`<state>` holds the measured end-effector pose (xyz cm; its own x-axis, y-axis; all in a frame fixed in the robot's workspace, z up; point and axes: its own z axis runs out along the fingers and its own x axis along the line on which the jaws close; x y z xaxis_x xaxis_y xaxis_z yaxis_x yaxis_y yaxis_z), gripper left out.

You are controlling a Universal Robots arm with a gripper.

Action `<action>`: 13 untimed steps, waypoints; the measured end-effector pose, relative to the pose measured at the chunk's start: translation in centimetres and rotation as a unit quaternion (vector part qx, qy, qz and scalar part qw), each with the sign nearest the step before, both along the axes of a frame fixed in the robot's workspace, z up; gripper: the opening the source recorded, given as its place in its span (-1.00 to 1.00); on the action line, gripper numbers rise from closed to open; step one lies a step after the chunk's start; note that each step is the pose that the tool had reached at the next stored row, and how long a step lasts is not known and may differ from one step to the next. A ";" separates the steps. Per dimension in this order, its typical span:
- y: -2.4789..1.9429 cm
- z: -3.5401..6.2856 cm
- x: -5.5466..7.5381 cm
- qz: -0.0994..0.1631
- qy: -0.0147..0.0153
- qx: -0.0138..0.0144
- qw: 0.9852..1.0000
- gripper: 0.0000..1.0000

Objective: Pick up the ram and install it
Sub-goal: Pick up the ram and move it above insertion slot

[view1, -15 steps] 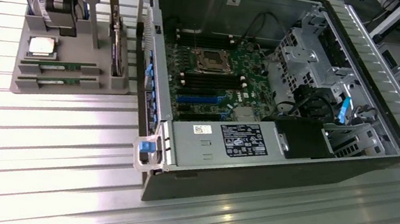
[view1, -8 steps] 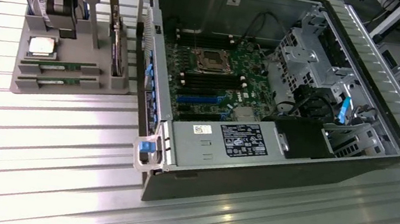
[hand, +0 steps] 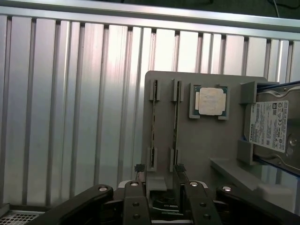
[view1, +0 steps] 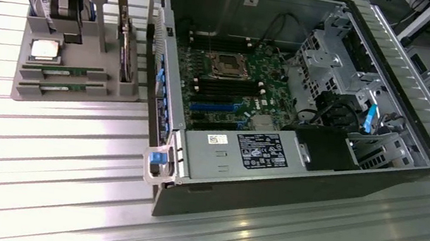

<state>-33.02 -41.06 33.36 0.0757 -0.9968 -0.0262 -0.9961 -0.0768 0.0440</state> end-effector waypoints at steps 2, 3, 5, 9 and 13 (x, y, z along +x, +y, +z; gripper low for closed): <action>-0.01 -0.05 0.0 0.001 0.000 0.000 1.000 -0.28; -0.01 -0.09 0.0 0.001 0.000 0.000 1.000 -0.28; -0.02 -0.15 0.0 0.002 0.000 0.000 1.000 -0.28; -0.06 -0.33 0.0 0.004 0.000 0.000 1.000 -0.28; -0.09 -0.48 -0.1 0.006 0.000 0.000 1.000 -0.28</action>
